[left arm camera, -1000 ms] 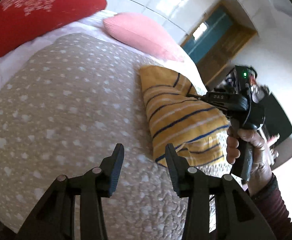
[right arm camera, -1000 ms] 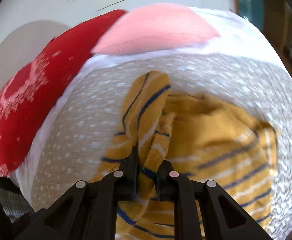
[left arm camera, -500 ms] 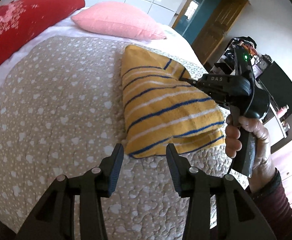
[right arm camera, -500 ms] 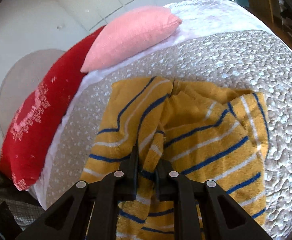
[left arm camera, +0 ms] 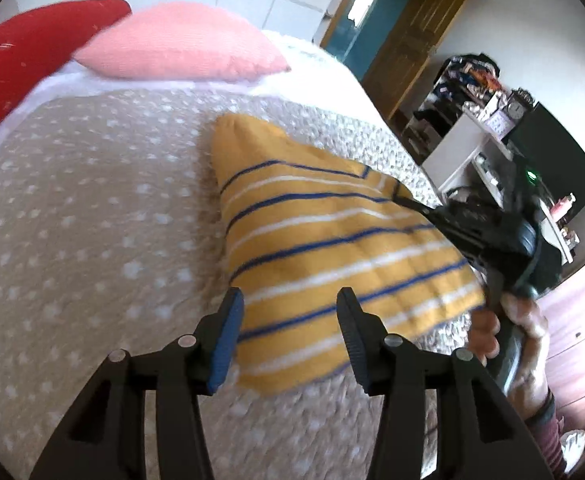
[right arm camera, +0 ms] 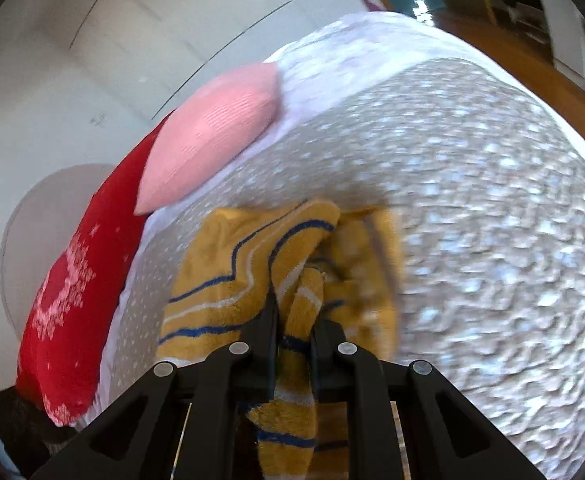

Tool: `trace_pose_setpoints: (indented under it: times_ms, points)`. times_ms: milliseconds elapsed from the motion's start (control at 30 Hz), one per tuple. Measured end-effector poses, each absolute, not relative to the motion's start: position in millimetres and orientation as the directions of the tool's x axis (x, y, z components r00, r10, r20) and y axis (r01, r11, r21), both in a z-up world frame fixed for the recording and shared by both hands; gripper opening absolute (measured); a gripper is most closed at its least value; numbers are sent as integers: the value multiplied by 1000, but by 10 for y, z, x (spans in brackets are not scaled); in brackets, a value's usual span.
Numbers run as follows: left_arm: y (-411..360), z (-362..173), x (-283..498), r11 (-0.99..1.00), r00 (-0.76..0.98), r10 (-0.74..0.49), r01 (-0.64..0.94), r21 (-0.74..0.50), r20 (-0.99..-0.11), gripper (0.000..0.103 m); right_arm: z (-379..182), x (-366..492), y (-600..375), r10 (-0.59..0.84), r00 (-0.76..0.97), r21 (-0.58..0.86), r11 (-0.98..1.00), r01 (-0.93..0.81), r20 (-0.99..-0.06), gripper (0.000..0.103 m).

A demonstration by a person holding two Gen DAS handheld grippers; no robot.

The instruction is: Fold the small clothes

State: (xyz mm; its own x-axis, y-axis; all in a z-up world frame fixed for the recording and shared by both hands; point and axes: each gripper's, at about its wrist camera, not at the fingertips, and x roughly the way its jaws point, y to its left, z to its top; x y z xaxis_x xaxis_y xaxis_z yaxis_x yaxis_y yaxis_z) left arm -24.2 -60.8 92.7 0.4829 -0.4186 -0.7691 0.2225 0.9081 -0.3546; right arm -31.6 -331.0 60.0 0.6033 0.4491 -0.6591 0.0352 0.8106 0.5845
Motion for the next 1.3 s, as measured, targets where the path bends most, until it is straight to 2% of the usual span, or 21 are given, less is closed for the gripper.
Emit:
trace_pose_setpoints:
  times_ms: [100,233,333,467,533,567,633,667,800,833,867,933,1000,1033,1067,1133,1167,1300]
  points:
    - [-802,701,-75,920,436,-391,212,-330,-811,51,448,-331,-3514,418,596,569,819,80,-686,12]
    - [-1032,432,-29,948,412,-301,228,-222,-860,65,261,-372,-3574,406,571,542,837,82,-713,13]
    - [-1083,484,-56,946,407,-281,271,-179,-869,65,174,-382,-3569,392,555,516,853,81,-734,16]
    - [-856,762,-60,935,447,-333,267,-232,-830,65,175,-395,-3656,365,549,503,856,119,-752,45]
    - [-658,884,-3,940,498,-334,232,-249,-800,68,257,-441,-3792,393,584,554,824,119,-710,52]
    - [-537,900,65,939,508,-344,209,-274,-790,72,280,-455,-3833,399,597,568,815,116,-696,64]
    - [-369,837,190,925,492,-379,173,-339,-784,76,331,-462,-3915,413,629,599,794,106,-659,79]
    - [-340,786,249,914,477,-404,168,-370,-780,77,336,-444,-3932,420,635,609,786,101,-648,81]
    - [-366,407,459,862,385,-505,175,-476,-773,79,186,-164,-3824,488,581,639,766,74,-652,81]
    - [-404,359,460,850,375,-524,178,-496,-764,84,120,-80,-3778,499,563,641,764,73,-659,81]
    - [-446,285,484,825,358,-562,180,-535,-746,88,58,-12,-3735,507,550,643,762,74,-664,81]
    - [-543,180,520,768,303,-638,188,-612,-708,88,-8,80,-3651,511,560,652,755,69,-652,82]
    - [-627,134,544,758,272,-652,193,-623,-708,88,-33,136,-3576,539,564,678,733,53,-626,77]
    - [-652,158,551,760,270,-650,203,-618,-710,83,-55,193,-3516,584,542,715,698,43,-603,60]
    - [-646,225,546,760,275,-649,202,-618,-709,72,-64,234,-3452,606,529,735,677,48,-593,56]
    - [-603,383,509,746,282,-665,211,-632,-691,60,32,250,-3337,599,537,725,688,33,-593,46]
    - [-559,508,493,755,300,-655,219,-618,-693,58,91,233,-3312,597,543,721,693,22,-590,42]
    - [-474,901,391,795,371,-607,265,-546,-703,58,349,106,-3271,649,573,768,639,-53,-500,38]
